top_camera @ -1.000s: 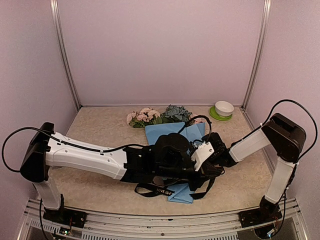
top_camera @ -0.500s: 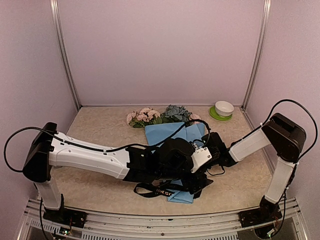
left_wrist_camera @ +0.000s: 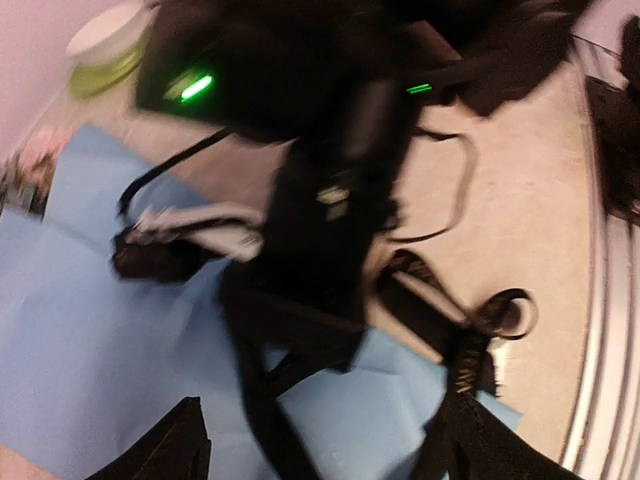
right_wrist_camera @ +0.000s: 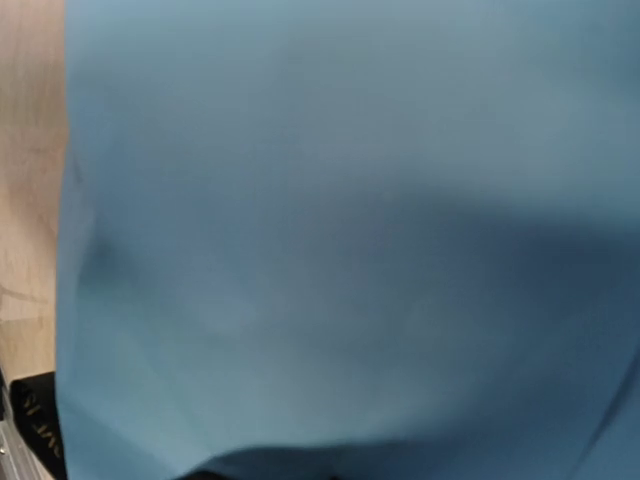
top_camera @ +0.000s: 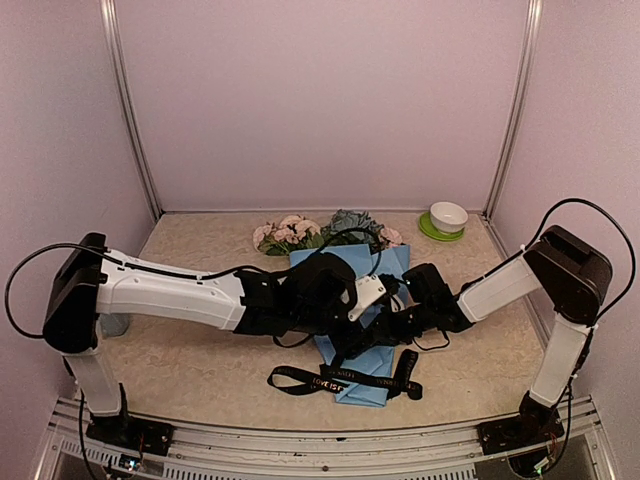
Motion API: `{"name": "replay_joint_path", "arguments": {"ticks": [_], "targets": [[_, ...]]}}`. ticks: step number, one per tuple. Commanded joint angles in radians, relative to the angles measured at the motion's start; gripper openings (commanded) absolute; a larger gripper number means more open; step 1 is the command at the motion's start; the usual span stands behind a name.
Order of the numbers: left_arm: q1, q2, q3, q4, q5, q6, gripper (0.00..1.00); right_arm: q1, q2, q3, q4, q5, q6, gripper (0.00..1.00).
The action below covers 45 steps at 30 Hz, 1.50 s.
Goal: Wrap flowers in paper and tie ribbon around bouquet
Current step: Cross the ribbon over the folded bouquet.
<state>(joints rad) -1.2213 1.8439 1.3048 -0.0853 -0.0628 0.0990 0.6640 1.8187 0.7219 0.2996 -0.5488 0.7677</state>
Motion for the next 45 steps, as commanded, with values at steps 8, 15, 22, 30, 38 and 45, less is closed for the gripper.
{"name": "replay_joint_path", "arguments": {"ticks": [8,15,22,30,38,45], "targets": [[0.094,0.068,-0.115,-0.076,0.131,-0.052,0.96,0.002,-0.011,0.007,-0.041,0.02,-0.023,0.0],[0.121,0.104,-0.112,-0.112,0.229,-0.03,0.95,0.002,-0.015,0.008,-0.044,0.019,-0.028,0.0],[0.123,0.124,-0.098,-0.163,0.099,-0.007,0.82,0.002,-0.013,-0.002,-0.033,0.015,-0.027,0.0],[0.122,0.108,-0.097,-0.11,0.104,-0.032,0.32,0.002,-0.025,-0.013,-0.033,0.015,-0.027,0.0],[0.123,0.109,-0.074,-0.05,0.042,-0.049,0.0,0.002,-0.028,-0.024,-0.027,0.007,-0.024,0.0],[0.11,0.128,-0.025,-0.017,-0.312,-0.084,0.0,0.002,-0.038,-0.019,-0.04,0.001,-0.035,0.0]]}}
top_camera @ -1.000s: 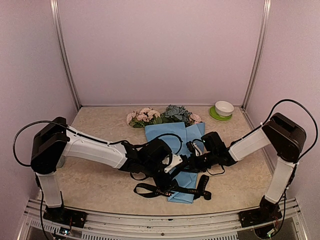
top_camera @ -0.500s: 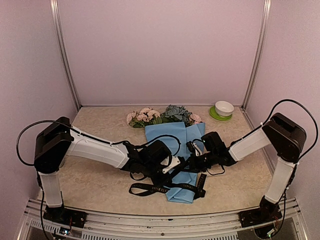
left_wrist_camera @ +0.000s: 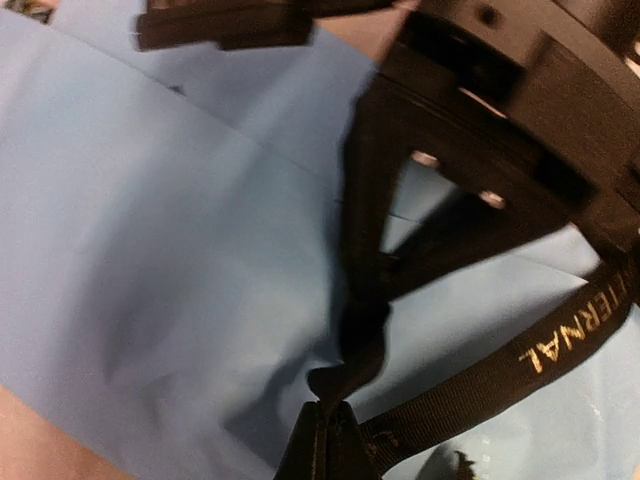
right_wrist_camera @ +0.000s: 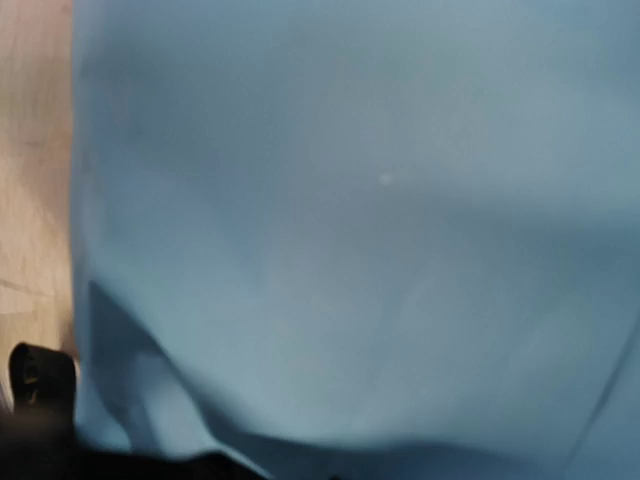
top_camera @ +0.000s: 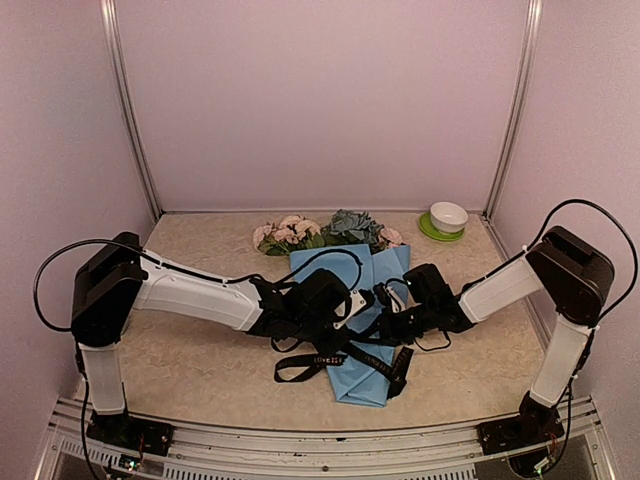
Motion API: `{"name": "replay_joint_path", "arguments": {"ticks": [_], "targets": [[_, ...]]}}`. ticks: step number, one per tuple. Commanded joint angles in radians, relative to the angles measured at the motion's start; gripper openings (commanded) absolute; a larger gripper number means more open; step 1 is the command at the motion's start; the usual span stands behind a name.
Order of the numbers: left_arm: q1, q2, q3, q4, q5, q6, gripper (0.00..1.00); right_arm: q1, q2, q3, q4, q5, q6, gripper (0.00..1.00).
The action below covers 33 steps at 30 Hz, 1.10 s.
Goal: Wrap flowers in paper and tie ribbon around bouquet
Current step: Cross the ribbon over the folded bouquet.
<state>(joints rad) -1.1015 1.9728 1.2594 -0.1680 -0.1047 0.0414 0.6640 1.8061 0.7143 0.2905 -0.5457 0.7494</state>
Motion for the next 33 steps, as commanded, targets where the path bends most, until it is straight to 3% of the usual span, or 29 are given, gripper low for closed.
{"name": "replay_joint_path", "arguments": {"ticks": [1,6,8,17,20,23,28,33], "targets": [[-0.015,-0.01,0.018,0.089,-0.342,-0.022,0.0,0.002,-0.027,-0.01,-0.035,-0.001,-0.019,0.0],[-0.04,-0.05,0.005,0.212,-0.642,0.039,0.0,0.002,-0.027,-0.008,-0.038,-0.006,-0.019,0.01],[-0.048,-0.061,-0.004,0.257,-0.721,0.062,0.0,0.002,-0.028,-0.009,-0.04,-0.005,-0.019,0.08],[-0.062,-0.052,-0.039,0.384,-0.911,0.142,0.0,0.002,-0.052,-0.031,-0.039,0.023,-0.007,0.11],[-0.074,-0.009,-0.028,0.356,-0.878,0.12,0.0,0.002,-0.047,-0.028,-0.031,0.02,-0.003,0.11],[-0.069,0.044,-0.004,0.28,-0.707,0.012,0.0,0.002,-0.046,-0.025,-0.026,0.017,0.002,0.11],[-0.068,0.097,-0.005,0.255,-0.564,-0.095,0.0,0.002,-0.103,-0.029,-0.066,0.025,-0.017,0.1],[-0.064,0.081,-0.066,0.312,-0.523,-0.124,0.0,0.002,-0.229,-0.008,-0.205,-0.023,-0.107,0.08]]}}
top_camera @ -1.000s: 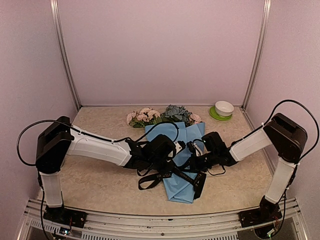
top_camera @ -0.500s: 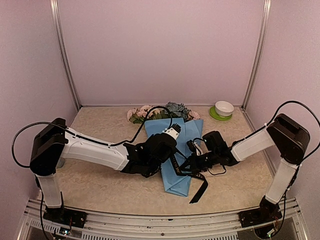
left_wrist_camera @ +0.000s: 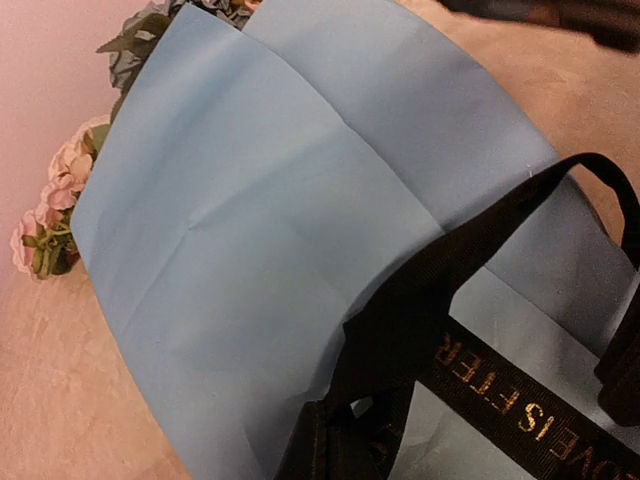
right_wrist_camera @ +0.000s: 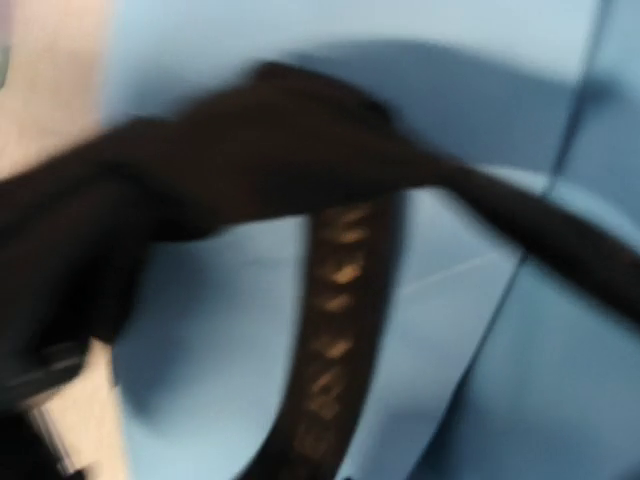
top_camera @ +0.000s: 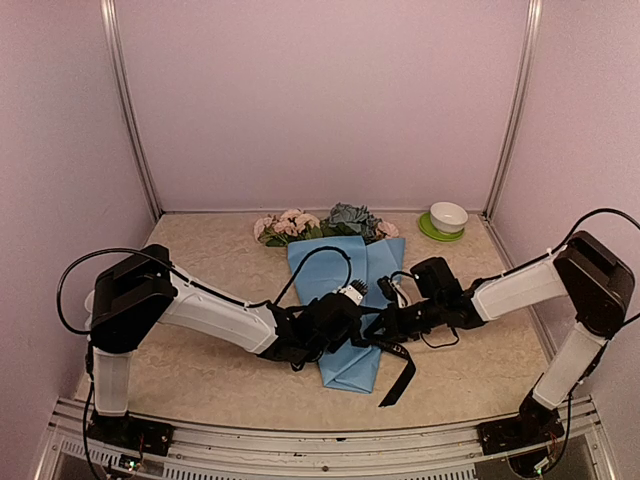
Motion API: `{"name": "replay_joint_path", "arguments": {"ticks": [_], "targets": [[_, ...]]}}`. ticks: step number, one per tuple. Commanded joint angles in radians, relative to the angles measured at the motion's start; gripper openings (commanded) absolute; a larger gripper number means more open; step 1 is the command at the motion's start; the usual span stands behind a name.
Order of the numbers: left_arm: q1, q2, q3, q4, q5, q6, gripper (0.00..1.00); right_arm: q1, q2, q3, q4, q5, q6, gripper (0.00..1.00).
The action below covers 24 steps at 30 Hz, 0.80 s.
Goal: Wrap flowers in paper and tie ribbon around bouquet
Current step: Cross the ribbon over the folded bouquet.
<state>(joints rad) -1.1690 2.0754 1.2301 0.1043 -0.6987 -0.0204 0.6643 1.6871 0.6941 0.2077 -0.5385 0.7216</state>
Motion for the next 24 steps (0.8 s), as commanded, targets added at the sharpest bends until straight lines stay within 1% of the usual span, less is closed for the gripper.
{"name": "replay_joint_path", "arguments": {"ticks": [1,3,6,7,8,10,12,14,17,21,24], "targets": [[0.006,-0.029,-0.05,0.05,0.073,-0.062,0.0,0.001,-0.143,0.025,-0.171,-0.037,-0.106,0.08],[0.013,-0.046,-0.071,0.081,0.08,-0.059,0.0,-0.001,-0.209,0.059,-0.273,-0.031,-0.168,0.1],[0.027,-0.063,-0.094,0.098,0.13,-0.067,0.0,-0.038,-0.278,0.138,-0.411,-0.073,-0.242,0.18],[0.031,-0.065,-0.102,0.104,0.149,-0.072,0.0,-0.052,-0.291,0.162,-0.446,-0.063,-0.254,0.2],[0.035,-0.068,-0.11,0.111,0.169,-0.08,0.0,-0.07,-0.299,0.181,-0.467,-0.047,-0.256,0.21],[0.042,-0.069,-0.127,0.121,0.219,-0.1,0.0,-0.104,-0.286,0.213,-0.446,-0.02,-0.257,0.21],[0.051,-0.062,-0.136,0.128,0.266,-0.121,0.0,-0.122,-0.213,0.275,-0.388,-0.026,-0.256,0.2],[0.054,-0.047,-0.131,0.128,0.281,-0.129,0.0,-0.121,-0.054,0.396,-0.378,-0.05,-0.31,0.17],[0.061,-0.043,-0.134,0.131,0.298,-0.143,0.0,-0.108,0.121,0.543,-0.382,-0.091,-0.37,0.12],[0.087,-0.074,-0.18,0.192,0.363,-0.174,0.0,-0.095,0.237,0.602,-0.381,-0.132,-0.44,0.11],[0.1,-0.077,-0.187,0.199,0.379,-0.18,0.0,-0.082,0.29,0.603,-0.39,-0.148,-0.484,0.11]]}}
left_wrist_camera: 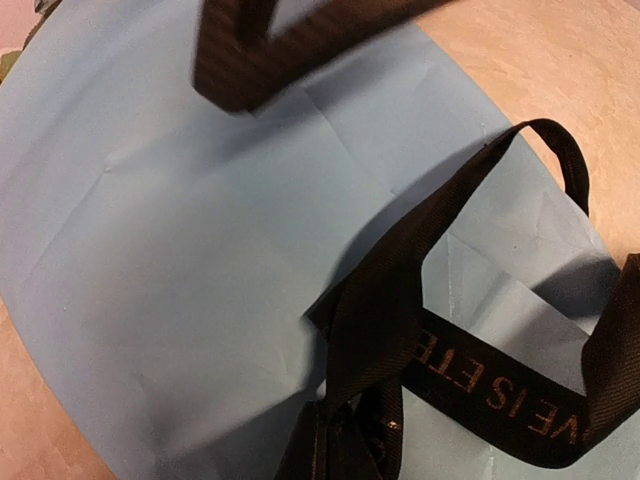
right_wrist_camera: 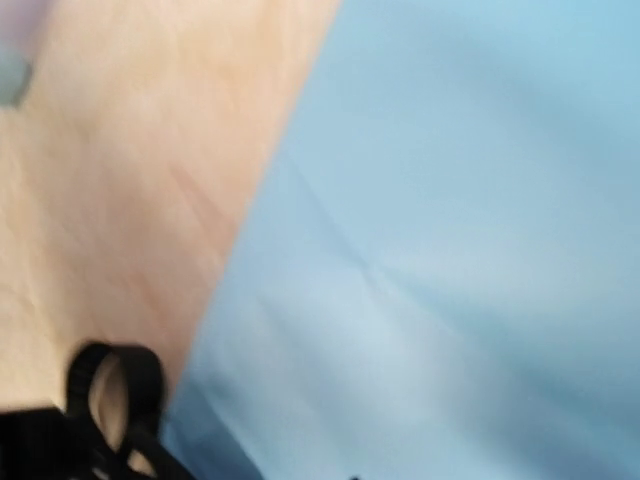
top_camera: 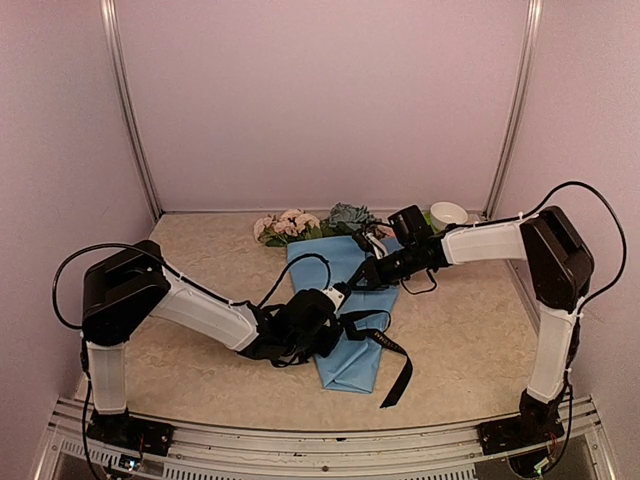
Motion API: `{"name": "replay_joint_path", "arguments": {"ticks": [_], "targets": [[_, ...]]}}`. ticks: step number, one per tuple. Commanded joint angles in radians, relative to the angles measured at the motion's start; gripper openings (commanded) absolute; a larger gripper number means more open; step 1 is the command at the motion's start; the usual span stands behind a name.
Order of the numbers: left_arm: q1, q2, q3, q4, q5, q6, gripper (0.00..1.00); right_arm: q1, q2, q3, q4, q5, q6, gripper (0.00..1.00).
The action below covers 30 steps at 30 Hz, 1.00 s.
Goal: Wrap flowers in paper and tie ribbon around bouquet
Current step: Cross the ribbon over the folded bouquet.
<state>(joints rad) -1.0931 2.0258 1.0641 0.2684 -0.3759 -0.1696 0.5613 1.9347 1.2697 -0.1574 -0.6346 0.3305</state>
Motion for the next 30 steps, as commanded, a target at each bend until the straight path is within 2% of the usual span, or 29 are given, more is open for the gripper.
{"name": "replay_joint_path", "arguments": {"ticks": [1,8,12,16,22,26,30], "targets": [[0.024,-0.027,-0.023,0.038,0.059,-0.027,0.0,0.026,0.052,0.02,-0.021,-0.045,-0.105,0.12],[0.031,-0.041,-0.044,0.063,0.04,-0.011,0.0,0.034,0.145,0.037,-0.067,0.038,-0.163,0.13],[0.046,-0.057,-0.047,0.081,-0.001,0.009,0.0,0.037,0.13,0.003,-0.059,0.075,-0.187,0.2],[0.047,-0.046,-0.026,0.083,-0.049,0.05,0.0,0.038,0.138,0.025,-0.101,0.108,-0.219,0.2],[0.047,-0.012,0.022,0.078,-0.174,0.087,0.0,0.038,0.084,-0.049,-0.064,-0.048,-0.236,0.18],[0.046,-0.004,0.024,0.095,-0.148,0.089,0.0,0.038,0.043,-0.095,-0.003,-0.129,-0.228,0.21],[0.044,-0.013,0.009,0.113,-0.126,0.081,0.0,0.04,0.049,-0.104,0.009,-0.112,-0.22,0.25]]}}
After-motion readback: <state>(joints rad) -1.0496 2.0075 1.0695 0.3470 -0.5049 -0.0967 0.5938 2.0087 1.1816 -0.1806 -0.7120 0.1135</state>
